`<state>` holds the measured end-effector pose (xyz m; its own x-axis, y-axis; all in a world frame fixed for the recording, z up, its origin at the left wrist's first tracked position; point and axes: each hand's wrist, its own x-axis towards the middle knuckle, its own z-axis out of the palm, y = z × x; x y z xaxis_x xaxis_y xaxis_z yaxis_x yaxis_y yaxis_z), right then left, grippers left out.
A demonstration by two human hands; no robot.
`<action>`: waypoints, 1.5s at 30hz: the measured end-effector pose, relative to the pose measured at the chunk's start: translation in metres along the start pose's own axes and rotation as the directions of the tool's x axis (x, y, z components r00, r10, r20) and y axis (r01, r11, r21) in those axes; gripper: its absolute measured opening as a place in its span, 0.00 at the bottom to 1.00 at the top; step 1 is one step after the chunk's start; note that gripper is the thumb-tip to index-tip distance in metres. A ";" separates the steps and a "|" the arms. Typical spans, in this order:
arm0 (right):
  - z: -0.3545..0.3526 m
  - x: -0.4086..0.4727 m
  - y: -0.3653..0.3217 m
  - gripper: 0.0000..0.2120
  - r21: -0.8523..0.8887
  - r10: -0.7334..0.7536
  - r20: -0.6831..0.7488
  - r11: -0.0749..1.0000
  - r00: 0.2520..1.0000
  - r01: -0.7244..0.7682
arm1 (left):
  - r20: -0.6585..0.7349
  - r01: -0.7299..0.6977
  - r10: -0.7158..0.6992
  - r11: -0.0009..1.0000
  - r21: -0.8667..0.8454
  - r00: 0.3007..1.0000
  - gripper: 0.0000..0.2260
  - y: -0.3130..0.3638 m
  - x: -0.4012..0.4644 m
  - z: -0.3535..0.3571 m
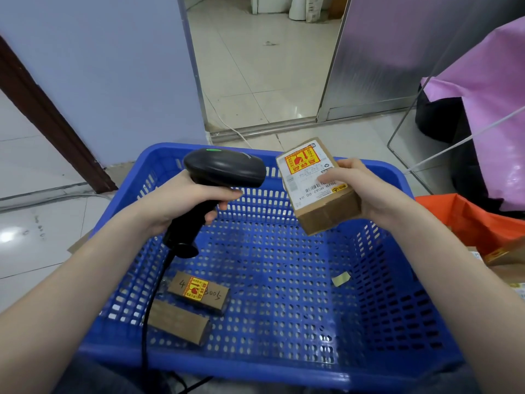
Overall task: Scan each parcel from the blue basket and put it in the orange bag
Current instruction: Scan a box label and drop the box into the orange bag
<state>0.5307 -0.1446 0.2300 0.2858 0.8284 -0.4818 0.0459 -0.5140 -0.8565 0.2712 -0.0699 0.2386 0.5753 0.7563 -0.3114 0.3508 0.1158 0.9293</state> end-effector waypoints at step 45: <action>0.005 -0.003 -0.004 0.21 -0.173 -0.029 -0.103 0.985 0.994 0.011 | 0.042 0.175 -0.181 0.978 0.118 0.983 0.11 -0.005 0.006 0.013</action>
<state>0.5246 -0.1440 0.2344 0.3815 0.8157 -0.4348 0.2143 -0.5356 -0.8168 0.2830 -0.0739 0.2297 0.5329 0.6954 -0.4822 0.5306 0.1693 0.8306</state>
